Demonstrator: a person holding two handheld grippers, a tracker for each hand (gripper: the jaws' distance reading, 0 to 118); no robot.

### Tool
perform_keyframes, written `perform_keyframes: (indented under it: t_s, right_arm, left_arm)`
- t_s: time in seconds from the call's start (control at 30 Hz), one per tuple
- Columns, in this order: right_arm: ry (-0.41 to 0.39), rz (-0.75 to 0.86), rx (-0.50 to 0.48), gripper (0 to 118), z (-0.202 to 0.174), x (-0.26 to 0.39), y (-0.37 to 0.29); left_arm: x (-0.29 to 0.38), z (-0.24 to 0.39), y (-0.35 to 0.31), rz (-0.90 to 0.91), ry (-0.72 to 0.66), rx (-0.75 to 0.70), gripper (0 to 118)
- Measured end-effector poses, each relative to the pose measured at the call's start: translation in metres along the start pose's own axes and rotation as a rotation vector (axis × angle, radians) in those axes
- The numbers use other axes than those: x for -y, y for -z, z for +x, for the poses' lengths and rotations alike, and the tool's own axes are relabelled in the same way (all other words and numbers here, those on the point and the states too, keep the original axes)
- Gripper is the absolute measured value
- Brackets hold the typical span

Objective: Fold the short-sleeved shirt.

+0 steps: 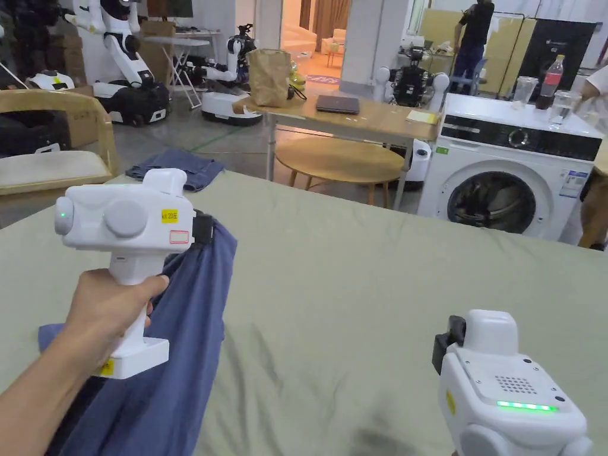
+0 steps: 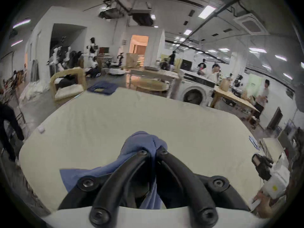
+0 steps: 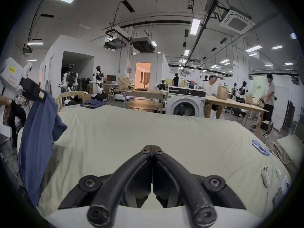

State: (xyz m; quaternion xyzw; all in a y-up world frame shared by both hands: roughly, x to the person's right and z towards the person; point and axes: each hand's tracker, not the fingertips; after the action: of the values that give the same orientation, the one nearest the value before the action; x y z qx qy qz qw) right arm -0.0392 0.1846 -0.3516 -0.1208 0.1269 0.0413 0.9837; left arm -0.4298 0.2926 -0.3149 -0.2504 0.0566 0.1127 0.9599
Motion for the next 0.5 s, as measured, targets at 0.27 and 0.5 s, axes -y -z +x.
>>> perform_keyframes:
  t_s: [0.27,0.5]
  right_arm:
    - [0.027,0.016,0.139,0,0.075,0.003,-0.029]
    - [0.018,0.018,0.284,0,0.141,0.01,-0.061]
  left_arm:
    - [-0.018,0.159,0.053,-0.015,0.144,0.255,0]
    - [0.01,0.303,0.072,-0.077,0.228,0.521,0]
